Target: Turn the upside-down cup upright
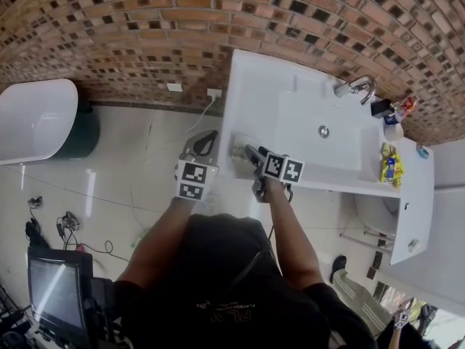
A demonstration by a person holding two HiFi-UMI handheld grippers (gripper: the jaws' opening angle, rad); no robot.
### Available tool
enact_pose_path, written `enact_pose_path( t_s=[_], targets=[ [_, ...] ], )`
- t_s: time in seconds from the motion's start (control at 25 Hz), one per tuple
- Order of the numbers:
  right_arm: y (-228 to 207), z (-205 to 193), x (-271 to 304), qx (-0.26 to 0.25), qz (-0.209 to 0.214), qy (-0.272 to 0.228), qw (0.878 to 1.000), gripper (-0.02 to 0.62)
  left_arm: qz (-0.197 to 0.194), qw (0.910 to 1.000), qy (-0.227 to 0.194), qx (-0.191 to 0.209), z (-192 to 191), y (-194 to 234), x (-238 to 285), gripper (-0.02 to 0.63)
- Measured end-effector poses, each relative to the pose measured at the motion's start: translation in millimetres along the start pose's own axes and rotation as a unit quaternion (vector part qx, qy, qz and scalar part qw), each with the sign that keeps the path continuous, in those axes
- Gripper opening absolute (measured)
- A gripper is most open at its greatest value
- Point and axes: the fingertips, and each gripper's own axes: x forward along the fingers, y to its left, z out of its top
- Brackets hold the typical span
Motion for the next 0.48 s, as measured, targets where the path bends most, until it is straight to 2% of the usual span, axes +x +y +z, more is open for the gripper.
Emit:
enact_pose_path(
  t_s=[0.2,0.48],
  targets=[
    [6,4,16,0.064,0.053,0.038,0.996,0.301,-0.001,1.0000,0.000,-0.004,-1,7,5,-0.002],
    [1,17,32,0.124,0.084,0.077,0.986,0.344,-0.005,1.0000,0.002,-0.003,-1,13,10,-0.002]
  ],
)
